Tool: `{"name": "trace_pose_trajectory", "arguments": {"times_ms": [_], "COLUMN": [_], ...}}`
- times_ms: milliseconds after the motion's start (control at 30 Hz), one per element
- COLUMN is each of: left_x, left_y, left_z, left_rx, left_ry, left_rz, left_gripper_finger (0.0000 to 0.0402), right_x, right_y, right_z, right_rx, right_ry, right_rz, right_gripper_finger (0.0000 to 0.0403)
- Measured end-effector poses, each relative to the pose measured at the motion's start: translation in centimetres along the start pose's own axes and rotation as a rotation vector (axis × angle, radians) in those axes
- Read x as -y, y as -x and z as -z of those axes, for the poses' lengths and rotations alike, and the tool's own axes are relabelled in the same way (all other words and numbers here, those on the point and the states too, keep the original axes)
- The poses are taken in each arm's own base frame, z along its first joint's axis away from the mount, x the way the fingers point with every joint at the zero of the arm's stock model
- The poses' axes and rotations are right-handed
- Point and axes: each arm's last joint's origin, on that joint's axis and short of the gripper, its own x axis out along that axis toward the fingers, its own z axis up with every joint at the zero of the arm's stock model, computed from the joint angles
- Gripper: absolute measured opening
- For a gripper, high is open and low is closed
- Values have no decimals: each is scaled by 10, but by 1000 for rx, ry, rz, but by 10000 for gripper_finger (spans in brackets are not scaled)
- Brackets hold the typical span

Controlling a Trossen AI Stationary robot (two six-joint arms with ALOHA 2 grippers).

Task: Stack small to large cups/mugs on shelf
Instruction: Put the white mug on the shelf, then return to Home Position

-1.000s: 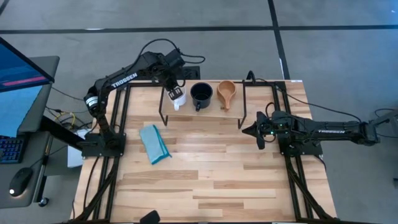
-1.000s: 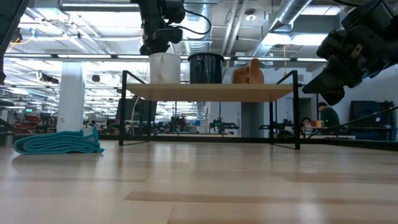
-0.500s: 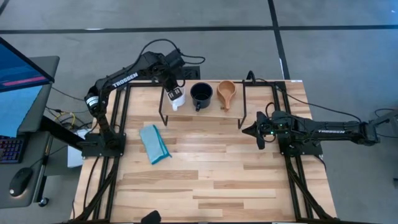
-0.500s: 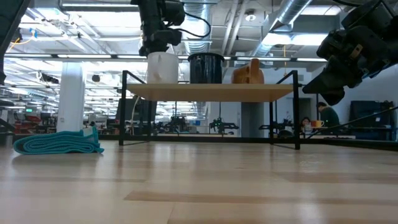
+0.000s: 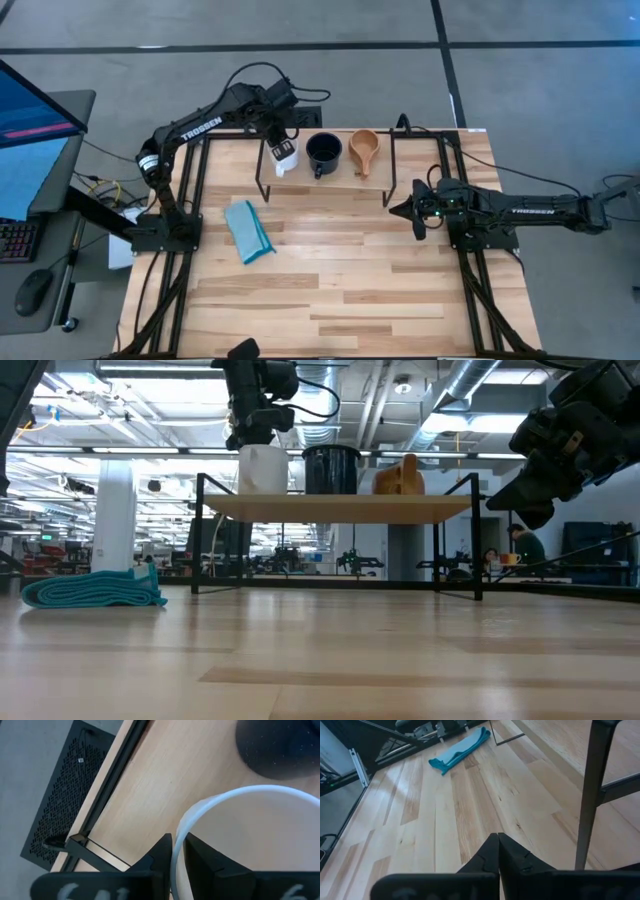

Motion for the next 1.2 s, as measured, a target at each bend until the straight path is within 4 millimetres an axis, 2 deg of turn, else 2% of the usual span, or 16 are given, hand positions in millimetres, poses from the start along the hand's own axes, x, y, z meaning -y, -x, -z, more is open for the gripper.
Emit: {"name": "trace_pose_trajectory", "arguments": {"times_ms": [167, 467, 600, 900, 1200], "left_x": [0, 0, 1, 1, -1], "left_y": [0, 0, 0, 3, 20], "left_z": [0, 0, 1, 3, 5], "left_rx": [0, -1, -13, -12, 57], "left_ry": [10, 19, 6, -11, -12], "left_rz": [0, 1, 3, 3, 2], "left_gripper_finger": [46, 126, 148, 155, 155], "right_x": [0, 0, 0, 0, 0], "right_y": [0, 0, 0, 0, 0], "right_z": [0, 0, 0, 0, 0], "right_rx": [0, 0, 0, -1, -1], "right_ry": [0, 0, 0, 1, 1], "right_rz": [0, 0, 0, 0, 0], "right_gripper_finger": [18, 20, 19, 22, 23]}}
